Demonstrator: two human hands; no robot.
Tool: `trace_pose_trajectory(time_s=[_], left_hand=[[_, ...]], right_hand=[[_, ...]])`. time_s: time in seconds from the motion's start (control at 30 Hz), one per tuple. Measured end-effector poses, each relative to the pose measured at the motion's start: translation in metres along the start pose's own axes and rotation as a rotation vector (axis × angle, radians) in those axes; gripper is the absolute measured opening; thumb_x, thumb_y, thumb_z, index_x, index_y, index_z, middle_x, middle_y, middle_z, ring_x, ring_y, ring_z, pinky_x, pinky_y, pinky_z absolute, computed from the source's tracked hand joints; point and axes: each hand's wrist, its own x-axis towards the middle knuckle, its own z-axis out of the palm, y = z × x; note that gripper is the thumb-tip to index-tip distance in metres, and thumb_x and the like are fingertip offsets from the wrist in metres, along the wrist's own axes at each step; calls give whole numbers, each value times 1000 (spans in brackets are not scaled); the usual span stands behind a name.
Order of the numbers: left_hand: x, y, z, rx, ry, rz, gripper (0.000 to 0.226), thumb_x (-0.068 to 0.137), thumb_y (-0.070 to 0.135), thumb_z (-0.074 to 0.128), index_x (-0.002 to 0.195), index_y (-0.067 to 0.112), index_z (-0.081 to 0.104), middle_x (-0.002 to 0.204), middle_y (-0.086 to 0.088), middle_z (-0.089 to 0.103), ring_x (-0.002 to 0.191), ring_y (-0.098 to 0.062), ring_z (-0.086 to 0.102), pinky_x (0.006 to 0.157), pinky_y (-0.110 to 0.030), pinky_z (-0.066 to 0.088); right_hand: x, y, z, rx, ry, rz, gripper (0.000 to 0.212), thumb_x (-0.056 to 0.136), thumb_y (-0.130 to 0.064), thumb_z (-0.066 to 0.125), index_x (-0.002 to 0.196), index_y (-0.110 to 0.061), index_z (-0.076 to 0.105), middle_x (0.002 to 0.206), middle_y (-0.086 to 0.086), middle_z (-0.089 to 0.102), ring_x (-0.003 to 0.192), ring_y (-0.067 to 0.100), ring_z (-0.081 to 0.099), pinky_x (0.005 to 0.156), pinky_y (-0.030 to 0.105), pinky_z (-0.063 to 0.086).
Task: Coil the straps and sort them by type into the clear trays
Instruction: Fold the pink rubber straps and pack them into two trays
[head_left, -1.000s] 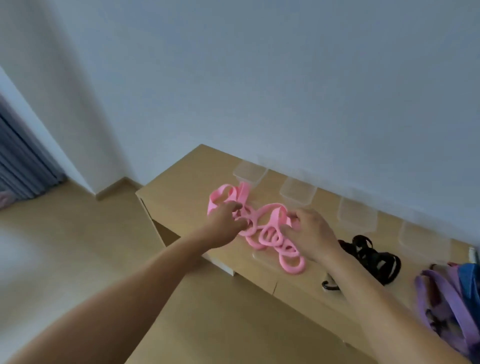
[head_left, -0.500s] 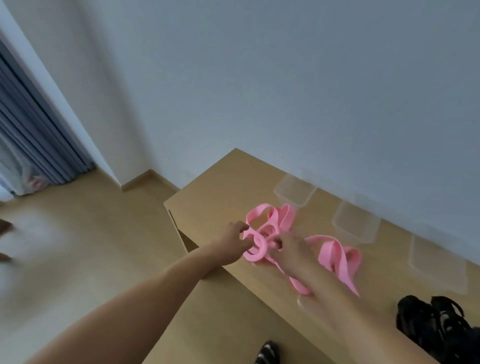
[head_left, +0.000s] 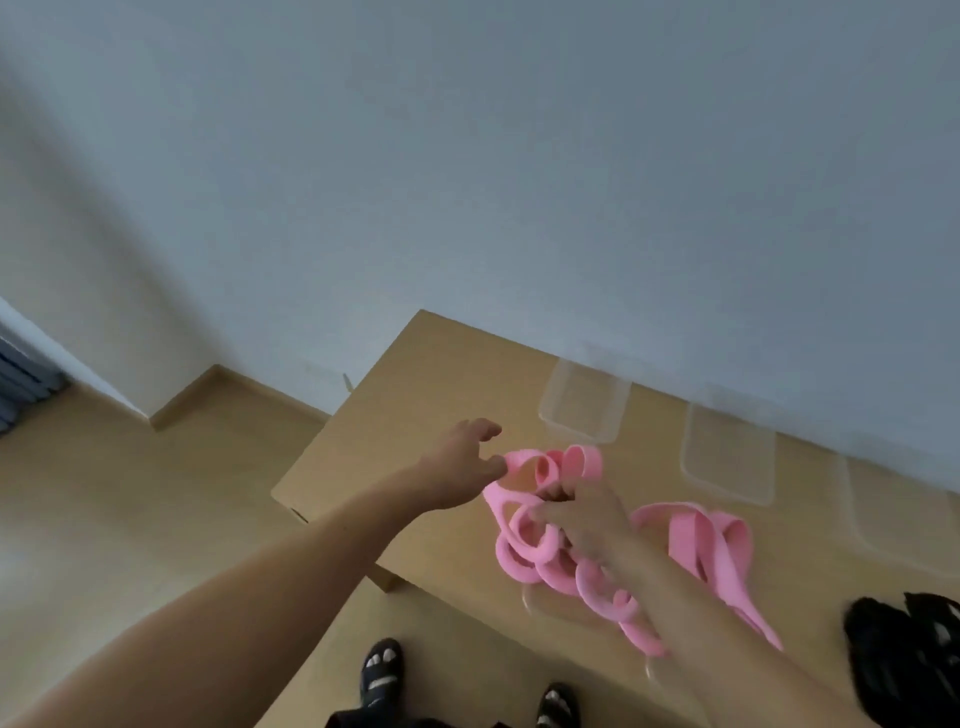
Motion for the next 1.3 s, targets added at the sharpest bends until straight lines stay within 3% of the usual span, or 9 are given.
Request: trace_pose_trajectory(time_s=[0.13, 0.27, 0.5, 0.63, 0.8, 0.97, 1.03, 1.1, 1.3], left_hand=[[25, 9, -26, -61, -149, 153, 46, 95, 30, 59, 140, 21, 50, 136, 3, 56, 119, -14, 56, 99, -31, 46], [33, 18, -48, -160, -283, 321, 36, 97, 35, 58, 131, 21, 59, 120, 6, 66, 107, -11, 61, 91, -24, 48], [12, 51, -84, -524, -397, 588, 48, 89, 42, 58, 132, 20, 59, 121, 10, 69, 113, -4, 63, 92, -19, 50], [0, 63, -89, -564, -378, 666, 55, 79, 48, 70, 128, 26, 59, 122, -1, 68, 109, -19, 65, 93, -30, 53], [-9, 74, -90, -631, -263, 677, 30, 89, 34, 63, 109, 13, 70, 108, -11, 71, 102, -26, 66, 87, -36, 55], [-15, 83, -91, -706, -338, 542, 30, 94, 33, 61, 106, 6, 67, 97, -15, 73, 83, -27, 69, 76, -40, 57], [-15, 84, -89, -693, -329, 497, 28, 98, 30, 57, 107, 5, 65, 97, -19, 73, 79, -32, 69, 72, -41, 57], [-16, 84, -87, -665, -313, 454, 21, 102, 21, 51, 105, 4, 63, 94, -19, 74, 75, -34, 68, 69, -42, 58], [-22, 93, -88, -634, -352, 376, 20, 100, 14, 50, 110, 1, 61, 88, -19, 73, 64, -28, 66, 60, -36, 56]], right_hand=[[-25, -32, -12, 304, 49, 77, 7, 75, -7, 74, 72, -6, 68, 58, 7, 57, 42, 15, 45, 41, 26, 35], [-49, -67, -18, 591, 120, -39, 8, 87, -4, 65, 81, -1, 70, 53, 3, 58, 37, 10, 37, 36, 21, 27], [-80, -121, -26, 933, 244, -214, 13, 87, -11, 64, 83, 0, 71, 73, 10, 61, 45, 8, 47, 37, 16, 36], [-89, -136, -30, 1006, 244, -339, 21, 81, -18, 69, 91, 1, 73, 80, 12, 65, 51, 8, 53, 43, 17, 45], [-98, -137, -33, 764, 343, -392, 30, 75, -29, 77, 89, -3, 74, 77, 9, 70, 58, 15, 59, 51, 21, 49], [-96, -129, -38, -24, 771, -444, 23, 87, -50, 63, 102, -32, 64, 105, -18, 61, 87, 1, 62, 71, 19, 46], [-96, -129, -43, -74, 727, -536, 30, 89, -57, 54, 114, -42, 59, 115, -24, 52, 102, -4, 56, 78, 14, 43], [-97, -129, -49, -48, 654, -604, 35, 85, -64, 42, 106, -45, 63, 112, -24, 60, 105, -5, 57, 84, 15, 43], [-94, -132, -63, 104, 432, -628, 48, 97, -52, 42, 77, -23, 74, 84, -6, 75, 86, 10, 69, 82, 32, 52]])
